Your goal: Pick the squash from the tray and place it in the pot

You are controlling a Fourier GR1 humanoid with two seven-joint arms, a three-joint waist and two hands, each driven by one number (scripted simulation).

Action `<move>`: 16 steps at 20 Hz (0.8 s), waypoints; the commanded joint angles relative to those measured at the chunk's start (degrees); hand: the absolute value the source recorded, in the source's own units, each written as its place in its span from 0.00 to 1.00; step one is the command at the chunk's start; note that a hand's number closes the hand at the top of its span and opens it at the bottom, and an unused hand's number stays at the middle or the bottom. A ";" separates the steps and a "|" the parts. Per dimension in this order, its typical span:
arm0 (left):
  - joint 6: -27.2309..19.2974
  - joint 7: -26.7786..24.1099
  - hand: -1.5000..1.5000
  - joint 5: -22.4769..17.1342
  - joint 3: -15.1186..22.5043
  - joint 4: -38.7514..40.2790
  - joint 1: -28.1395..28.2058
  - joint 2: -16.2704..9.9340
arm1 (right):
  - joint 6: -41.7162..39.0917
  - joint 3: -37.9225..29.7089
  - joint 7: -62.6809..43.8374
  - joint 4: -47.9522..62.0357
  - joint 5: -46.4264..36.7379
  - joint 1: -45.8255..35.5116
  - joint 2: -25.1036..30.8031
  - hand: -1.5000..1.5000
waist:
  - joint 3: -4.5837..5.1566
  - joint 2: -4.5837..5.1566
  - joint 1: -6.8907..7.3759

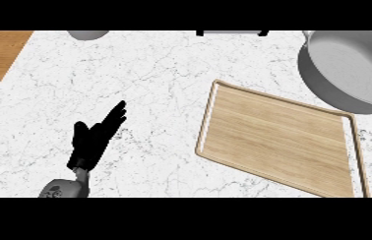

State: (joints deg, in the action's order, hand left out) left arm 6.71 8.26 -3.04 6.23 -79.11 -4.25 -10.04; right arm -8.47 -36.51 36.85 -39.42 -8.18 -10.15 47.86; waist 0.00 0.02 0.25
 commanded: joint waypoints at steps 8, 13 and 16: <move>-0.95 3.57 0.50 1.05 0.32 -0.80 -2.87 2.25 | 3.85 11.67 -23.59 -8.91 -7.77 -15.43 2.04 1.00 | 0.03 0.02 0.66; 1.11 -1.00 0.50 1.62 0.65 1.52 -0.93 2.12 | 1.51 16.38 -24.13 2.51 -13.80 -25.39 6.32 1.00 | -0.04 0.42 1.46; 3.03 -0.41 0.50 0.17 -1.49 0.27 -0.30 -0.60 | 2.89 21.32 -28.20 1.83 -18.26 -29.60 3.43 1.00 | -0.02 0.33 1.70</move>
State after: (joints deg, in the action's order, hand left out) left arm 8.67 7.74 -2.39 5.53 -77.90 -5.69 -9.50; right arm -5.57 -19.61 12.34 -39.80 -22.14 -33.92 51.72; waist -0.01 0.33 1.62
